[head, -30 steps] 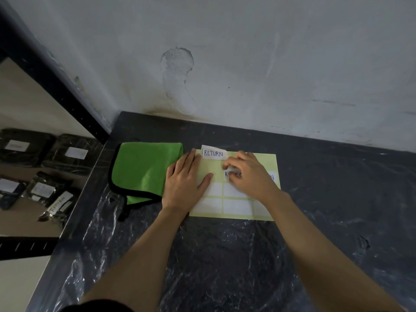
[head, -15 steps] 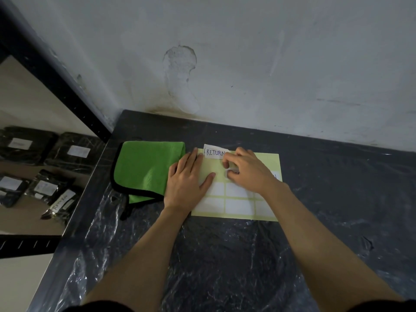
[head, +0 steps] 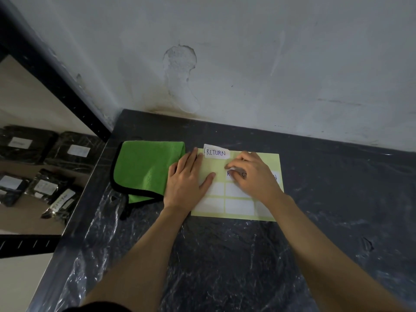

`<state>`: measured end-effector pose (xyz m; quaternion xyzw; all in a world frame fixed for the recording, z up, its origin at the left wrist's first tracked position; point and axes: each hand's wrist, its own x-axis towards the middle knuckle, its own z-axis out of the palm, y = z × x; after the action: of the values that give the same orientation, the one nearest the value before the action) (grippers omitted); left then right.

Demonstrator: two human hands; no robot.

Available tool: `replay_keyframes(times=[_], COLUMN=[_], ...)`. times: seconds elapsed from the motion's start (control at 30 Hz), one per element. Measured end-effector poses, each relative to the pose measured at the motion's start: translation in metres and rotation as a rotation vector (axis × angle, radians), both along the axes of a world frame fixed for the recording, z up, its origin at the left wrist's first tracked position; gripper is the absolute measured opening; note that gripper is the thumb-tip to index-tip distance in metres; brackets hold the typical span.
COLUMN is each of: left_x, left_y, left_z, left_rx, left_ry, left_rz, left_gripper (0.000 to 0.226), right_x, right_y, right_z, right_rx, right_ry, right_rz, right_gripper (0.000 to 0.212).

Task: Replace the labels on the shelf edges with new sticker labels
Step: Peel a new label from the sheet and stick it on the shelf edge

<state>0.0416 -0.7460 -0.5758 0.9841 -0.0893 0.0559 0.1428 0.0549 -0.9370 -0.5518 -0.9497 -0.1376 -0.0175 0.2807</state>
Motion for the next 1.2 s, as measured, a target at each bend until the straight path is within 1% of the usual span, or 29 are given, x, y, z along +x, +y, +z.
replay_keyframes(times=[0.1, 0.2, 0.27, 0.37, 0.5, 0.6, 0.7, 0.83, 0.9, 0.93, 1.0, 1.1, 1.17, 1.2], left_x=[0.000, 0.001, 0.001, 0.001, 0.001, 0.001, 0.000, 0.002, 0.001, 0.000, -0.002, 0.003, 0.003, 0.000], left_y=[0.000, 0.000, 0.000, 0.000, 0.000, -0.001, -0.001, -0.001, -0.001, -0.001, -0.001, 0.003, 0.008, 0.012], left_z=[0.000, 0.000, -0.001, -0.001, -0.001, -0.001, -0.002, -0.004, -0.002, 0.000, 0.005, 0.018, 0.035, 0.046], left_rx=[0.000, 0.003, 0.008, 0.020, 0.038, 0.044, 0.040, -0.006, -0.047, -0.052, -0.044, -0.079, -0.181, -0.259], left_ry=[0.004, 0.004, 0.009, -0.008, -0.036, -0.022, -0.026, -0.043, -0.053, -0.070, -0.074, 0.069, 0.203, 0.230], left_rz=[-0.002, 0.000, 0.001, -0.001, -0.006, -0.001, 0.005, 0.006, 0.001, -0.011, -0.044, -0.097, -0.098, -0.078], left_gripper=[0.060, 0.060, 0.061, 0.061, 0.063, 0.065, 0.065, 0.061, 0.055, 0.050, 0.040, 0.030, 0.029, 0.027], right_x=[0.003, 0.006, 0.007, 0.000, -0.021, -0.029, -0.029, -0.023, -0.023, -0.025, -0.031, -0.046, -0.061, -0.071], right_y=[0.003, 0.004, 0.000, -0.012, -0.025, -0.029, -0.028, -0.024, -0.021, -0.019, -0.016, -0.006, 0.007, 0.016], right_z=[0.000, 0.001, 0.003, 0.008, 0.014, 0.016, 0.018, 0.019, 0.021, 0.023, 0.031, 0.049, 0.062, 0.069], right_rx=[-0.010, 0.000, 0.053, 0.259, 0.561, 0.679, 0.781, 0.822, 0.732, 0.682, 0.649, 0.631, 0.595, 0.587], right_ry=[0.013, 0.020, 0.043, 0.124, 0.205, 0.242, 0.222, 0.194, 0.154, 0.116, 0.061, 0.040, 0.055, 0.062], right_rz=[-0.016, -0.013, -0.003, -0.029, -0.166, -0.236, -0.301, -0.360, -0.367, -0.362, -0.345, -0.328, -0.324, -0.325], right_gripper=[0.006, 0.006, 0.006, 0.007, 0.009, 0.007, 0.009, 0.012, 0.007, 0.008, 0.012, 0.019, 0.023, 0.024])
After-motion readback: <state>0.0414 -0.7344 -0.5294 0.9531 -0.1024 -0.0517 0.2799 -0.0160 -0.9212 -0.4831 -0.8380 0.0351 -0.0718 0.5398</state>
